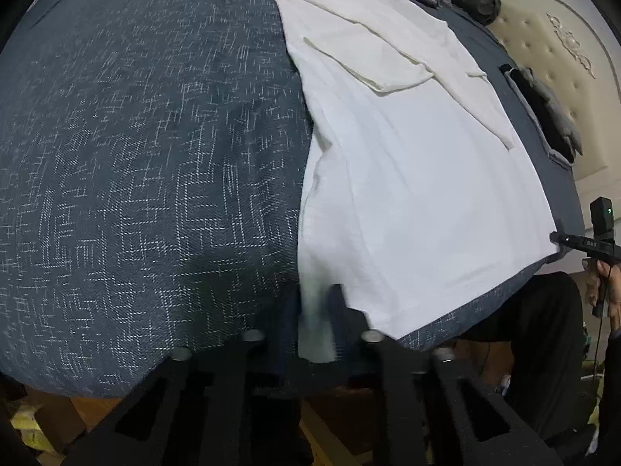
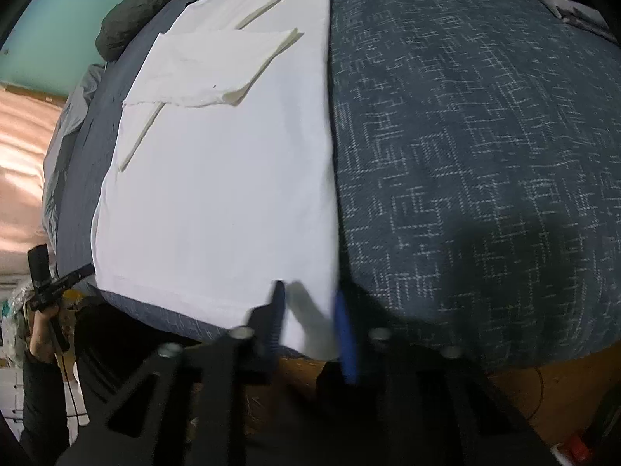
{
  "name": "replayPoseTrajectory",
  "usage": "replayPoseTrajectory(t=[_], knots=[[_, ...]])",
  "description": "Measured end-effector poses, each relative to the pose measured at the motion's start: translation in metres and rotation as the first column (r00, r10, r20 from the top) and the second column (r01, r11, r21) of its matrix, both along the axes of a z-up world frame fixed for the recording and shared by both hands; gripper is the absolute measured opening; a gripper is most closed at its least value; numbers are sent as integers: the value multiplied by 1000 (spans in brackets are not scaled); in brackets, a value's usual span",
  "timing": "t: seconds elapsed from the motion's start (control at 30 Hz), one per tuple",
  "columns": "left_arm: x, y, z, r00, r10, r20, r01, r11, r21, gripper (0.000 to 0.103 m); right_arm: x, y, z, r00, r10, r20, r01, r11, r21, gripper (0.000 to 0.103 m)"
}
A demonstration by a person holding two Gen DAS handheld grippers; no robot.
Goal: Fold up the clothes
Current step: 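Grasp the shirt hem with the left tool while the right tool grasps the other hem corner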
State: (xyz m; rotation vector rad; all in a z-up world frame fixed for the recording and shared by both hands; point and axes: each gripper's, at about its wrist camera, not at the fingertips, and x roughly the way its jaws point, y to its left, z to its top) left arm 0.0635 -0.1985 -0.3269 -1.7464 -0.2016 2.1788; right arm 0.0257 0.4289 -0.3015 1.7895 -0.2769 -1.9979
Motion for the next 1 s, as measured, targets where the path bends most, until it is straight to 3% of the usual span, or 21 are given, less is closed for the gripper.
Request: replayPoseTrajectory(t=[0.1, 0.3, 0.57, 1.0], knots=[[3, 0, 13, 999, -12, -31, 12, 1000, 15, 4, 3, 3, 7, 1000, 2, -19, -3, 1000, -26, 4], [11, 0, 44, 994, -36, -104, 41, 998, 38, 3, 8, 8, 21, 998, 6, -56, -10, 997, -77, 3], [19, -7, 88, 984, -55, -172, 64, 997, 51, 3, 18, 25, 76, 986, 0, -164, -25, 988, -151, 3], [44, -19, 131, 973, -90, -213, 105, 993, 61, 3, 35, 19, 111, 976, 27, -216, -75, 973, -218, 3]])
